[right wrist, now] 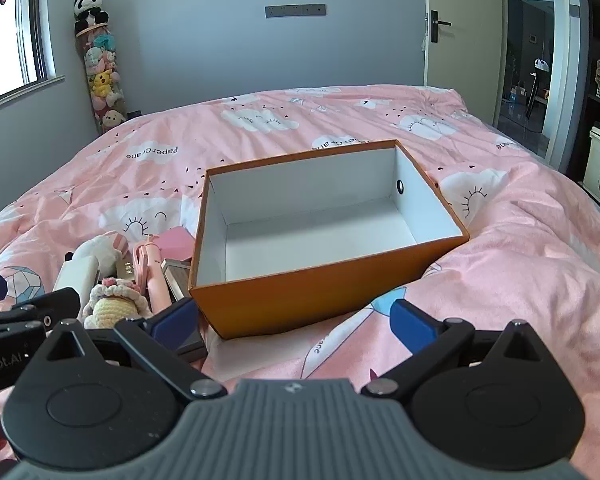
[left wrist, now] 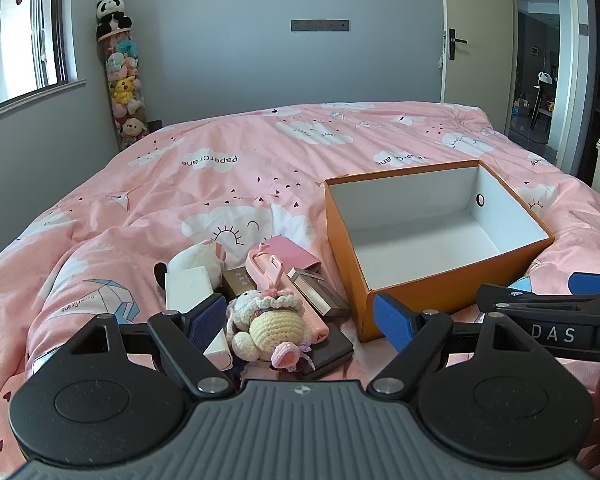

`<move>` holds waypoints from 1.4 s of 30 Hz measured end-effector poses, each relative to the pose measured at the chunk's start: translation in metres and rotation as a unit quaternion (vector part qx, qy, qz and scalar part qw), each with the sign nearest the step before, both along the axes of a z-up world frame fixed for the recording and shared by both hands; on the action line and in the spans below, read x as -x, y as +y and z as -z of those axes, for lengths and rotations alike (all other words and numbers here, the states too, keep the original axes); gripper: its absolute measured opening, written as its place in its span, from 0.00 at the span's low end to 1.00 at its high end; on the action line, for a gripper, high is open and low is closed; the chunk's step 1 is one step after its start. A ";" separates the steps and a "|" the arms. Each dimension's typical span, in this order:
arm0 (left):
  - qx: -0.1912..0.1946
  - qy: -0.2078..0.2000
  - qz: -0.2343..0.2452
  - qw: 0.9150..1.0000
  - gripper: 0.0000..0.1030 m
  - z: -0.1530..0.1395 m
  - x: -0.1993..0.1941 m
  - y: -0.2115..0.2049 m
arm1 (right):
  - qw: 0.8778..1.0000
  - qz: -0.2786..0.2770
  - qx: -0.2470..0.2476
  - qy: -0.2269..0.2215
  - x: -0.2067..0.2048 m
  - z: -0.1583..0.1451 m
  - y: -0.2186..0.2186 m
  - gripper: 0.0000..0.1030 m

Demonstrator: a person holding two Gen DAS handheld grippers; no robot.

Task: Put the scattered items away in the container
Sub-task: 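Move both tools toward the pile of items beside the shoebox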

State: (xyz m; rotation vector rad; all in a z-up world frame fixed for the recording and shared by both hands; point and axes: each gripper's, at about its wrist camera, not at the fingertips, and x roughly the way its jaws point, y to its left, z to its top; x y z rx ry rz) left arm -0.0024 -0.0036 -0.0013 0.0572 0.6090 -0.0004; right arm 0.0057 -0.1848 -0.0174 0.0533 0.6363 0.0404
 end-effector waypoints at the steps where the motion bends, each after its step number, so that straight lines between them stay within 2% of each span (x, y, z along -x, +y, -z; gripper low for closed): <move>1: 0.000 0.001 0.000 1.000 0.93 0.000 0.000 0.000 | 1.000 0.001 0.000 0.001 0.000 0.000 -0.001 1.00; 28: -0.001 0.017 -0.003 1.000 0.93 0.005 -0.003 -0.001 | 0.999 0.010 0.005 0.034 -0.004 0.010 -0.002 1.00; 42: 0.008 0.062 -0.007 0.998 0.93 0.017 -0.012 0.002 | 0.998 0.010 0.008 0.065 -0.009 0.020 -0.001 1.00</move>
